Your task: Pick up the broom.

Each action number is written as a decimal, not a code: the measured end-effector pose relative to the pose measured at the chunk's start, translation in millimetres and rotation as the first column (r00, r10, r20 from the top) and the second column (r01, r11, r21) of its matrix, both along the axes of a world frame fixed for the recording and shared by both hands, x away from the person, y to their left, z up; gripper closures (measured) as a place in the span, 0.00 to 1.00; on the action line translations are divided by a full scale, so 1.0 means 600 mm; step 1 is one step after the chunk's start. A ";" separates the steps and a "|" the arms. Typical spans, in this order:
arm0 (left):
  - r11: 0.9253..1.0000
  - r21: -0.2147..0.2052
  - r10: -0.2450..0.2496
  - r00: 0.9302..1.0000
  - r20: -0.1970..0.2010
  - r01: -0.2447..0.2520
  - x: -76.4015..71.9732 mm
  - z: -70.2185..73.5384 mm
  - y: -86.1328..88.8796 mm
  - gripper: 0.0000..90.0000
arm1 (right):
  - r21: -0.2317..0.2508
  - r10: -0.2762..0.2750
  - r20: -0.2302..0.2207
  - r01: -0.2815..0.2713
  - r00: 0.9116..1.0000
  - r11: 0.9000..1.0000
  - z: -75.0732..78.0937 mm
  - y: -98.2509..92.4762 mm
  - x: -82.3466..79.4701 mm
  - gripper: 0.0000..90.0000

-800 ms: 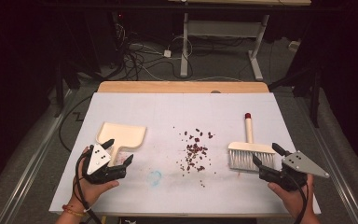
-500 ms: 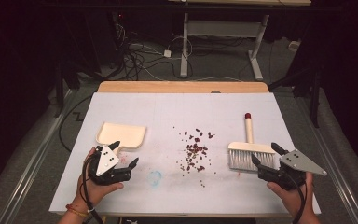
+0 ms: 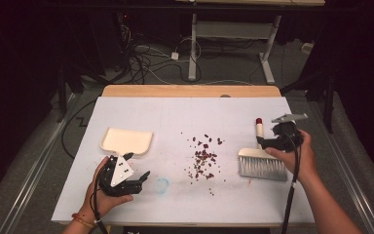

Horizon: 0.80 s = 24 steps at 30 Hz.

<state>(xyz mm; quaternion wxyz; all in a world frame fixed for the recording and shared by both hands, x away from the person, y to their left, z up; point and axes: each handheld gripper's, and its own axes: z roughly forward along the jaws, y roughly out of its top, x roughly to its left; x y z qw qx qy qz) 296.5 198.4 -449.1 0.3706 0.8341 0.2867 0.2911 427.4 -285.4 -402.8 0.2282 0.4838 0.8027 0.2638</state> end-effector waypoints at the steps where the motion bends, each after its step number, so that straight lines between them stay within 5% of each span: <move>1: 1.000 0.000 -0.002 1.000 -0.002 0.002 0.000 -0.001 -0.001 0.23 | -0.023 -0.012 -0.062 0.011 0.998 1.000 -0.009 0.001 0.022 0.39; 4: 1.000 0.010 -0.004 1.000 -0.007 0.004 0.001 -0.003 -0.002 0.23 | -0.109 -0.097 -0.158 0.081 0.983 0.991 -0.038 0.004 0.071 0.39; 8: 1.000 0.018 0.000 1.000 -0.008 0.001 -0.002 -0.004 0.000 0.23 | -0.110 -0.138 -0.246 0.114 0.959 0.987 -0.071 0.004 0.105 0.38; 10: 1.000 0.029 0.004 1.000 -0.009 -0.004 -0.001 -0.005 0.001 0.23 | -0.069 -0.130 -0.255 0.116 0.958 0.991 -0.072 0.002 0.111 0.44; 14: 0.999 0.037 0.013 1.000 -0.011 -0.012 0.000 -0.005 0.004 0.24 | -0.074 -0.076 -0.272 0.058 0.959 0.996 -0.068 0.010 0.112 0.60; 24: 0.999 0.043 0.006 1.000 -0.018 -0.005 0.002 -0.004 -0.004 0.24 | -0.089 -0.038 -0.271 0.014 0.962 0.996 -0.066 0.021 0.109 0.77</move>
